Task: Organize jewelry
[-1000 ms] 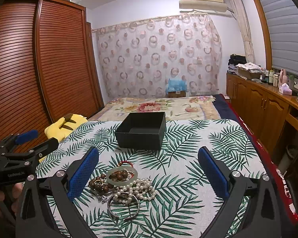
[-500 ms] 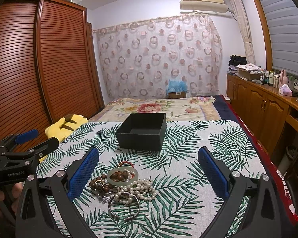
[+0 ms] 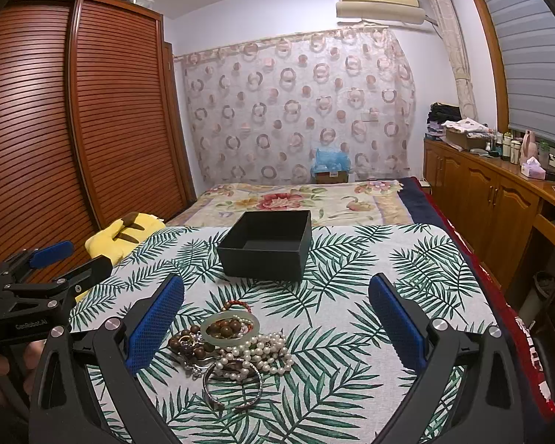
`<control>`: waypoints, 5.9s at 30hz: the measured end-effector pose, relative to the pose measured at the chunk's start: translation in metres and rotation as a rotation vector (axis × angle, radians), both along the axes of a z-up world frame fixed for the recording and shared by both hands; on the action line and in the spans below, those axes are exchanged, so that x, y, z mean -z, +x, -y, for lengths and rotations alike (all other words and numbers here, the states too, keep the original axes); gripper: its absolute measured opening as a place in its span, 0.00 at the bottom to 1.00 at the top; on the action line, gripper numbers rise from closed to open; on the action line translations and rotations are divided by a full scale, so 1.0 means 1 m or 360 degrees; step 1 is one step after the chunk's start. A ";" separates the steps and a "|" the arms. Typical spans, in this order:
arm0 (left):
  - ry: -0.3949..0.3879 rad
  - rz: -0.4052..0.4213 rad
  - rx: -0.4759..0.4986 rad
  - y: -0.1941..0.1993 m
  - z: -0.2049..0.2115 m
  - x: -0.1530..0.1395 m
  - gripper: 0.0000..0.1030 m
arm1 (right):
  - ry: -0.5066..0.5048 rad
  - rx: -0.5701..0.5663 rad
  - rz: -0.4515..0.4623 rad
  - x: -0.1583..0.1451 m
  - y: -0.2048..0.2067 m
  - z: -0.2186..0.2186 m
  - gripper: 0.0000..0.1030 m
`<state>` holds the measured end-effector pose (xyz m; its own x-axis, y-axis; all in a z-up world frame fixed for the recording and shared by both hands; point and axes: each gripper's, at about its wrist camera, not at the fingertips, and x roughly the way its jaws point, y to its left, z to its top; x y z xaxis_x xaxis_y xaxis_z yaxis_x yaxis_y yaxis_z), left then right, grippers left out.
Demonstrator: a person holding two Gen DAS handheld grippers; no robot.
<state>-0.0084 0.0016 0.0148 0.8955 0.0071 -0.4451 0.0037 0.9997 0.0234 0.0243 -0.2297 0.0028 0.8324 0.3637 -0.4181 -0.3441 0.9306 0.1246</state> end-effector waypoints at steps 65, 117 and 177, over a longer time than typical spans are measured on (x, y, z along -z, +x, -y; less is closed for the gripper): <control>-0.0008 -0.0248 0.0053 0.025 -0.017 0.050 0.93 | -0.0191 -0.0311 -0.0356 0.050 0.031 -0.013 0.62; -0.0065 -0.0813 0.0608 0.135 0.030 0.108 0.15 | -0.0489 -0.0340 -0.0271 0.019 0.073 -0.004 0.08; -0.0185 -0.0351 0.0366 0.214 -0.028 0.016 0.07 | -0.0340 -0.0481 0.0068 -0.099 0.193 -0.054 0.08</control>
<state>0.2058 0.0292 -0.0016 0.7498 -0.2462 -0.6141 0.2219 0.9680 -0.1172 0.2176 -0.1754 0.1022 0.7190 0.5042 -0.4784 -0.6082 0.7895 -0.0821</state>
